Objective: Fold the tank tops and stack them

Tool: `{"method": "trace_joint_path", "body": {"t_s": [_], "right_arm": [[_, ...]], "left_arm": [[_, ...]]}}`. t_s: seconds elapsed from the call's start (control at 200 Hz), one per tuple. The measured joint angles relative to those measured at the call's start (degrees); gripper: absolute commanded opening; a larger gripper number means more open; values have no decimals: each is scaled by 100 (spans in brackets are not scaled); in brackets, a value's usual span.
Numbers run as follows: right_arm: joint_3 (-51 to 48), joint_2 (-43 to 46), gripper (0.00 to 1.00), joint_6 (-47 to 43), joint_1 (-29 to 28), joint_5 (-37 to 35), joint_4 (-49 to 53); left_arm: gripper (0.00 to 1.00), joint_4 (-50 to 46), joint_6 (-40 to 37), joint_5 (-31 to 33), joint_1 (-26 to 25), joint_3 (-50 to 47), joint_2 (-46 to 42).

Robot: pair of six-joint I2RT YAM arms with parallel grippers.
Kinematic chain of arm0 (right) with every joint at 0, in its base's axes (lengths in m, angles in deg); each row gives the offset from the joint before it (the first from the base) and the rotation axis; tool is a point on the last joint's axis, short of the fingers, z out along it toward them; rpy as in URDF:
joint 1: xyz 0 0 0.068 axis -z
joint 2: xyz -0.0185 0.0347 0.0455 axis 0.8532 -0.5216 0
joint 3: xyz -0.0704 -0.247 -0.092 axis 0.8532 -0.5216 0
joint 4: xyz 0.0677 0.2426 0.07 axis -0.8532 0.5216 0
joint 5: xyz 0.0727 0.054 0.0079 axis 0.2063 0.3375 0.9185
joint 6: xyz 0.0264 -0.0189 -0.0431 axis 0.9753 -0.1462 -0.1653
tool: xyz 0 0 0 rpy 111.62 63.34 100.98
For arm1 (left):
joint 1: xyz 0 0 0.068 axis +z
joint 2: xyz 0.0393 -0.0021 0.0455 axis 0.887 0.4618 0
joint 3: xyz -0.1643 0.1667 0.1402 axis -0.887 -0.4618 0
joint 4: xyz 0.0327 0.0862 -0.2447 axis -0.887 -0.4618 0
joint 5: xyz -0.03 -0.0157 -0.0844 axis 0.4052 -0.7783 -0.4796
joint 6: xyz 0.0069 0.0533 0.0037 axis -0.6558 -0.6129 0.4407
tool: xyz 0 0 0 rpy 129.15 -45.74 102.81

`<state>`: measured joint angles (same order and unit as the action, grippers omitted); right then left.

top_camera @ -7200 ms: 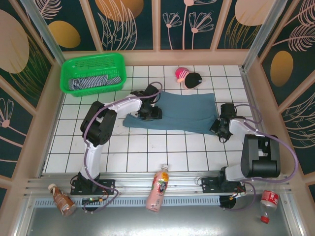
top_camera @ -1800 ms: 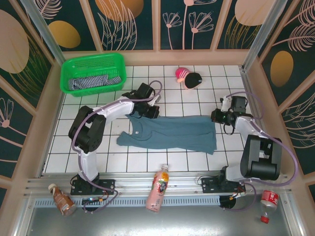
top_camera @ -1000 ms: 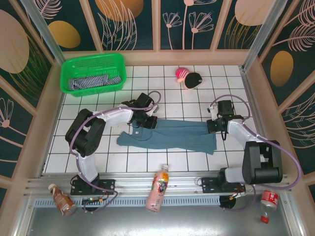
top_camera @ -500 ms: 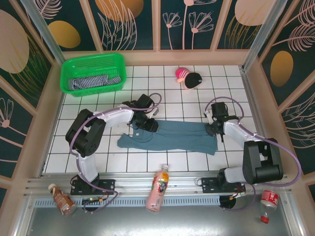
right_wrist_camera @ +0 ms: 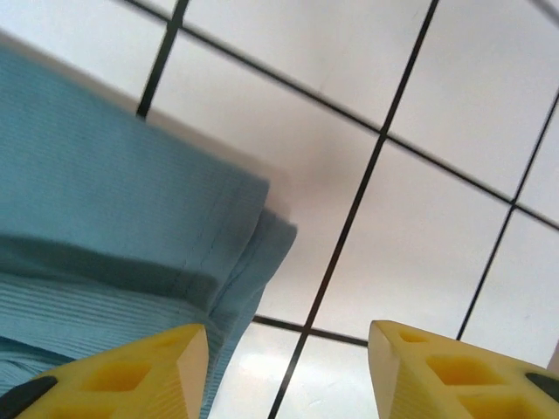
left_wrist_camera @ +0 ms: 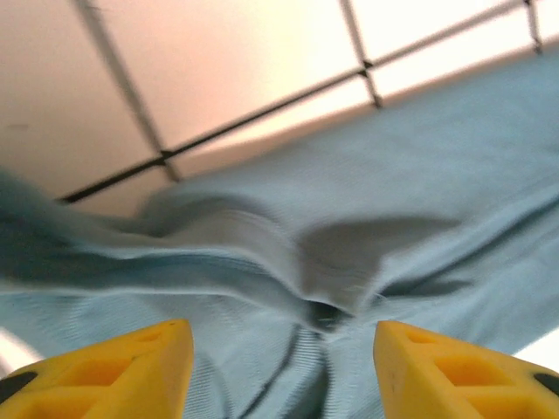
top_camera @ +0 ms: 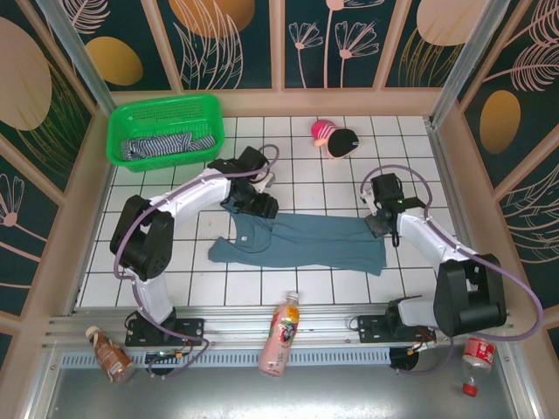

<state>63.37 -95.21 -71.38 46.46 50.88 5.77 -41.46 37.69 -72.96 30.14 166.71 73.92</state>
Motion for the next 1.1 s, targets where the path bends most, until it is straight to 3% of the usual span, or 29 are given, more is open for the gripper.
{"method": "trace_joint_path", "body": {"t_s": [0.16, 0.355, 0.58, 0.765, 0.911, 1.101], "right_arm": [[81, 157, 55, 352, -2, 627, -450], [-81, 2, 55, 763, -26, 1338, -1237], [-323, -450, 55, 761, -66, 1493, -1517], [-439, -518, 55, 761, -66, 1495, -1596], [-481, -566, 55, 763, -66, 1495, -1670], [-570, -658, 54, 809, -66, 1591, -1766]], "left_arm": [[60, -254, 474, 750, 435, 369, 13], [60, -463, 962, 1646, 472, 1099, 413], [59, -634, 1246, 2302, 551, 1086, 822], [52, -656, 1300, 2422, 608, 1047, 981], [34, -656, 1268, 2385, 605, 1043, 1145], [4, -702, 1130, 2481, 605, 1034, 1257]]}}
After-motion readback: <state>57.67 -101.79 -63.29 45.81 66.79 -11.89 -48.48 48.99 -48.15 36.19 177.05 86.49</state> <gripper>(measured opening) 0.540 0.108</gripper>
